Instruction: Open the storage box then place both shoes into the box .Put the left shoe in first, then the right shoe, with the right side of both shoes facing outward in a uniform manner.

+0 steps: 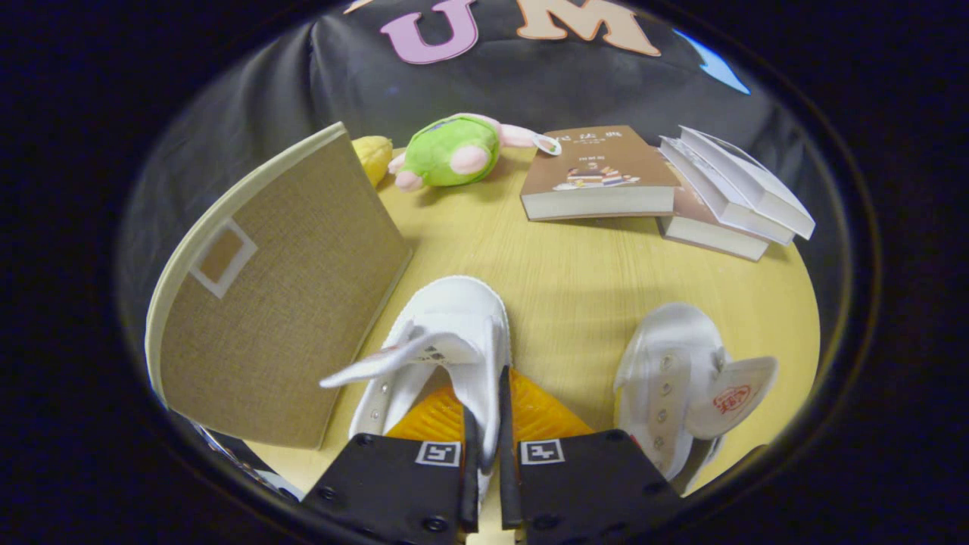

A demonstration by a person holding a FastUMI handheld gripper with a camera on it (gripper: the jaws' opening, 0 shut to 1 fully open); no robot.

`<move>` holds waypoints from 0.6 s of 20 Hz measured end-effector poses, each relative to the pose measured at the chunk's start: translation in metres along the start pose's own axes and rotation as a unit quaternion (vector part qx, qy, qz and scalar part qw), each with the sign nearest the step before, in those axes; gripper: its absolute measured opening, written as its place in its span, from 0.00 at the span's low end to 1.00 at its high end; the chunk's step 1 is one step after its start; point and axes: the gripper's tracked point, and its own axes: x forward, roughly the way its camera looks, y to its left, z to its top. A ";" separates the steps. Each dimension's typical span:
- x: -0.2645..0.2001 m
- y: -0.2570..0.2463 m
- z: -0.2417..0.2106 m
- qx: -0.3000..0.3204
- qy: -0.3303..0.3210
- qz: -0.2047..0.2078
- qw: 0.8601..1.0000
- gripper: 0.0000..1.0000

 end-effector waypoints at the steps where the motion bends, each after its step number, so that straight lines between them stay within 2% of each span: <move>1: -0.001 0.000 0.000 0.013 -0.001 0.000 1.000 0.15; 4: 0.000 0.001 -0.001 0.049 0.006 0.007 0.999 0.14; 8: -0.007 0.023 -0.009 0.102 0.033 0.063 0.992 0.14; 12: -0.021 0.035 -0.006 0.121 0.035 0.087 0.988 0.14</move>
